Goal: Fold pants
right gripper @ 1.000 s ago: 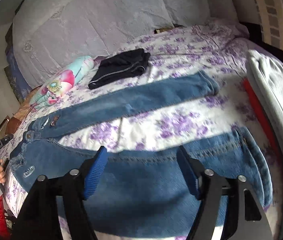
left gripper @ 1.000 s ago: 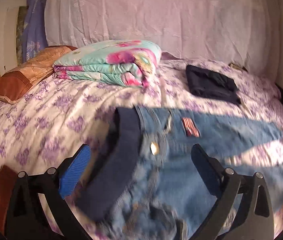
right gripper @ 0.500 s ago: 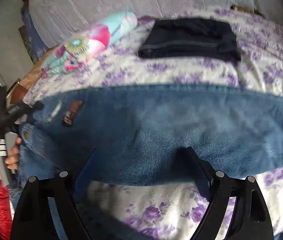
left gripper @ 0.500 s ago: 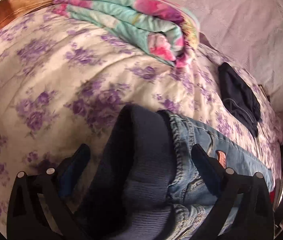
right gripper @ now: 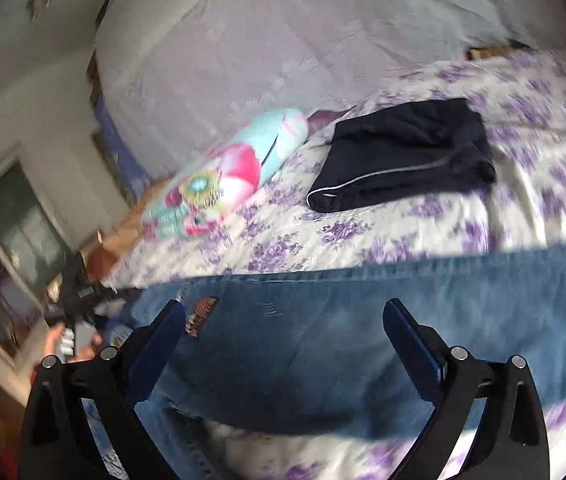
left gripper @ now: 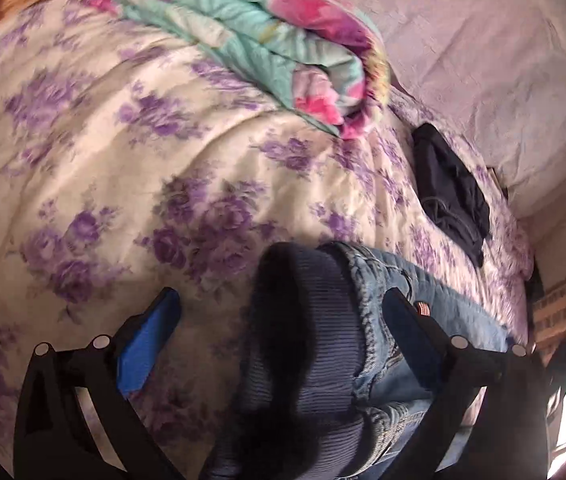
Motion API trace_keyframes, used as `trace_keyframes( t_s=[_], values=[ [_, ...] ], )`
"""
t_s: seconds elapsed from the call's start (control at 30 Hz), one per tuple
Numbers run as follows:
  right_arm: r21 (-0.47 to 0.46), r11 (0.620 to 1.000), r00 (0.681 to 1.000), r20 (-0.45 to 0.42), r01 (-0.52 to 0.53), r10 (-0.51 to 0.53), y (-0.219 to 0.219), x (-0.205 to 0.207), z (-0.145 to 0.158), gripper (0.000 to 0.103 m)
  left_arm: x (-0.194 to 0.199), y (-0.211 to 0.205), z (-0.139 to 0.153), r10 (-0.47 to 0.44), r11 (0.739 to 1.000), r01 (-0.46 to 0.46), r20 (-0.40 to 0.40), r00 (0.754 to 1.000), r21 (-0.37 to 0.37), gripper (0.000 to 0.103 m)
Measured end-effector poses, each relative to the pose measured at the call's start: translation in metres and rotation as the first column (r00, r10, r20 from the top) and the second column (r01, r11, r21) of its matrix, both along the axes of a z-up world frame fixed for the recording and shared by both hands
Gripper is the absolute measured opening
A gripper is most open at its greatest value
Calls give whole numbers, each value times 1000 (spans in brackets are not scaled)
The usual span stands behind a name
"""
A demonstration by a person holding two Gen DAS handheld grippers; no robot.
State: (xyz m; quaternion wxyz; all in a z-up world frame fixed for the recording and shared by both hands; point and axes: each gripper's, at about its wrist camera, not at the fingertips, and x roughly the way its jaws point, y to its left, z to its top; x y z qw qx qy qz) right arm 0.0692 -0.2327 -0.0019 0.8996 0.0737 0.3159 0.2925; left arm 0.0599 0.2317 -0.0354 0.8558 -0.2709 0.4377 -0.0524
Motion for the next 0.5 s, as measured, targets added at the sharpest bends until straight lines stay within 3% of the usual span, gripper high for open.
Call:
trace_keyframes(
  t_s=[0.1, 0.17, 0.3, 0.37, 0.43, 0.47, 0.5],
  values=[
    [-208, 976, 998, -24, -60, 56, 21, 35, 3, 100, 4, -17, 5, -88, 995, 86, 39, 995, 41, 98],
    [-288, 949, 992, -40, -128, 122, 35, 52, -2, 99, 6, -26, 8, -141, 988, 137, 63, 988, 67, 98],
    [-439, 871, 970, -8, -221, 242, 63, 72, -22, 99, 9, -32, 11, -144, 982, 133, 81, 986, 133, 77],
    [-474, 840, 960, -45, -264, 276, 71, 82, -37, 99, 10, -25, 10, -120, 986, 110, 83, 989, 125, 57],
    [-468, 831, 953, -102, -300, 286, 75, 92, -52, 97, 13, -18, 8, -99, 992, 92, 85, 991, 88, 51],
    [-442, 846, 954, -104, -298, 281, 72, 93, -54, 97, 13, -16, 8, -96, 993, 89, 89, 991, 81, 48],
    [-433, 850, 953, -96, -299, 286, 71, 91, -53, 89, 13, -17, 9, -98, 992, 90, 94, 991, 89, 46]
  ],
)
